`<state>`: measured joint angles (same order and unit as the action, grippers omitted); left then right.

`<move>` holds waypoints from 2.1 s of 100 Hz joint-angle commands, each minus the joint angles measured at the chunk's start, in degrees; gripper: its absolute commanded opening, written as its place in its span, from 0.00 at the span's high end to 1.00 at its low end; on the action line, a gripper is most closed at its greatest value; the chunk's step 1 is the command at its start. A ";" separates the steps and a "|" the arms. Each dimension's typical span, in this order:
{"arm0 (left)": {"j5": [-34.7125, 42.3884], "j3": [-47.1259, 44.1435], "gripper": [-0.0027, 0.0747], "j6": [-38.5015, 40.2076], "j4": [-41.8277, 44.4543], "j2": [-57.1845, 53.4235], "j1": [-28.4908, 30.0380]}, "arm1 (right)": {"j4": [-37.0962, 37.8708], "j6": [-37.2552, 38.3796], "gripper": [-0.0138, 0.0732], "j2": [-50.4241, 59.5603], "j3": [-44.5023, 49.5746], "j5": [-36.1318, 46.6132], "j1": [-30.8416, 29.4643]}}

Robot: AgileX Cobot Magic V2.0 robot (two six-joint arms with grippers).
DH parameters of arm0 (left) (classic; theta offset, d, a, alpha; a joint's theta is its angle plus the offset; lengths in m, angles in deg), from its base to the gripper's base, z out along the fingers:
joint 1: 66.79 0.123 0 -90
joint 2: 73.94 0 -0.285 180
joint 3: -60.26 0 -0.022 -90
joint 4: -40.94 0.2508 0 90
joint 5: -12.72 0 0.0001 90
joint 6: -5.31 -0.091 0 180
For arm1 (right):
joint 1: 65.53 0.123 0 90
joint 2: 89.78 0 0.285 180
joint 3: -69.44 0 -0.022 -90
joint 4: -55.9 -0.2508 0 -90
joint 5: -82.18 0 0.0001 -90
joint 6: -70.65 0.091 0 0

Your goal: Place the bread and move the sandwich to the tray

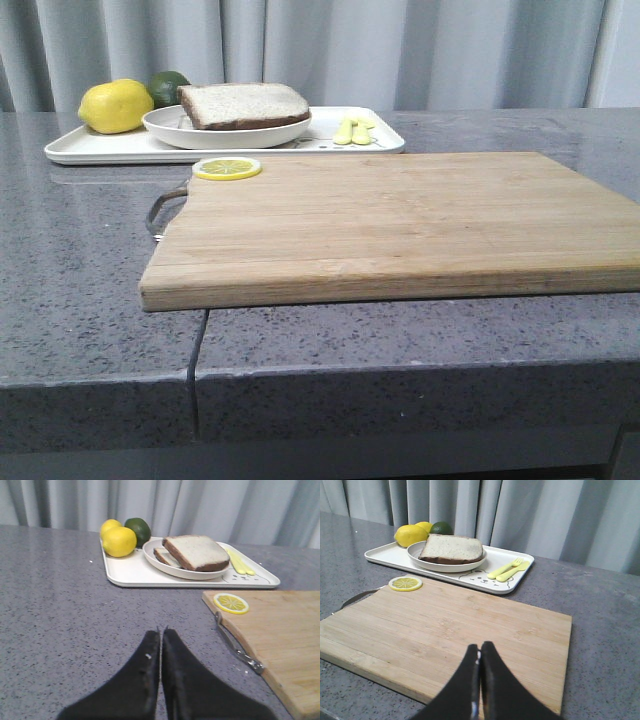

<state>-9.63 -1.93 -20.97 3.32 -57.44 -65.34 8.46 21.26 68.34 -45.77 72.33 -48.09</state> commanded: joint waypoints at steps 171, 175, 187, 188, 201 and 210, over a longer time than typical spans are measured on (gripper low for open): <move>6.59 -15.91 0.99 31.51 35.06 -10.79 -1.06 | -0.84 -0.43 0.91 -0.46 -1.64 2.90 -0.30; 6.59 -15.91 0.99 31.51 35.06 -10.79 -1.06 | -0.84 -0.43 0.91 -0.46 -1.64 2.90 -0.30; 6.59 -15.91 0.99 31.51 35.06 -10.79 -1.06 | -0.84 -0.43 0.91 -0.46 -1.64 2.90 -0.30; 6.59 -15.91 0.99 31.51 35.06 -10.79 -1.06 | -0.84 -0.43 0.91 -0.46 -1.64 2.90 -0.30; 6.59 -15.91 0.99 31.51 35.06 -10.79 -1.06 | -0.84 -0.43 0.91 -0.46 -1.22 2.84 -0.30; 6.59 -15.91 0.99 31.51 35.06 -10.79 -1.06 | -0.84 -0.43 0.91 -0.46 -0.63 2.90 -0.30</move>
<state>-5.92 -16.92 10.04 39.04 -66.43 -65.94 8.42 21.26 68.34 -45.31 72.33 -48.09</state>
